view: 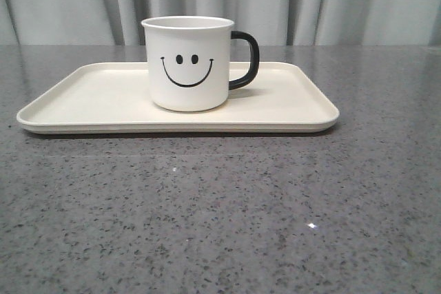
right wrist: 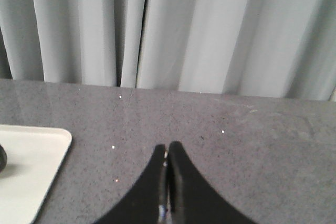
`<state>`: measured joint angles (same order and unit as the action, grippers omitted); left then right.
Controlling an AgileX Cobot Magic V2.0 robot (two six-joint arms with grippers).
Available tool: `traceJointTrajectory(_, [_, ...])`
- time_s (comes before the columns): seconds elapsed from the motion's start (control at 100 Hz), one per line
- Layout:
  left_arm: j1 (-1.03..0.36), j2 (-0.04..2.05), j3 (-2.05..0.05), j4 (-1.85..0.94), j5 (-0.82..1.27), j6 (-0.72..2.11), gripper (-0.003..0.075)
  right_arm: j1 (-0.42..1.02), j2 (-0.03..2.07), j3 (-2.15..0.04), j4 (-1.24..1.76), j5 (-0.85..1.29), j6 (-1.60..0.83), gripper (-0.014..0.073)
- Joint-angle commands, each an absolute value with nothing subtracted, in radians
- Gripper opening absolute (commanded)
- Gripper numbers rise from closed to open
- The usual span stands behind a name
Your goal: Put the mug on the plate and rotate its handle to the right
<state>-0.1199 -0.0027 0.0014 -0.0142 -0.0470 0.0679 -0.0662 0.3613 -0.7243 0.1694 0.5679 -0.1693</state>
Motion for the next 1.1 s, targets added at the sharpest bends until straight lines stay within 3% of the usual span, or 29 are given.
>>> traceJointTrajectory(0.0, [-0.117, -0.033, 0.011, -0.019, -0.122, 0.067, -0.0020, -0.058, 0.302, -0.628, 0.166, 0.465, -0.168, -0.0067])
traceJointTrajectory(0.39, [-0.117, -0.033, 0.011, -0.019, -0.122, 0.067, -0.0020, -0.030, 0.000, -0.128, 0.210, 0.172, -0.167, -0.0067])
traceJointTrajectory(0.78, [-0.117, -0.033, 0.011, -0.019, -0.122, 0.067, -0.0020, -0.030, -0.032, 0.025, 0.222, 0.051, -0.167, -0.0067])
traceJointTrajectory(1.09, [-0.117, -0.033, 0.011, -0.019, -0.122, 0.067, -0.0020, -0.030, -0.032, 0.027, 0.222, 0.083, -0.167, -0.0067])
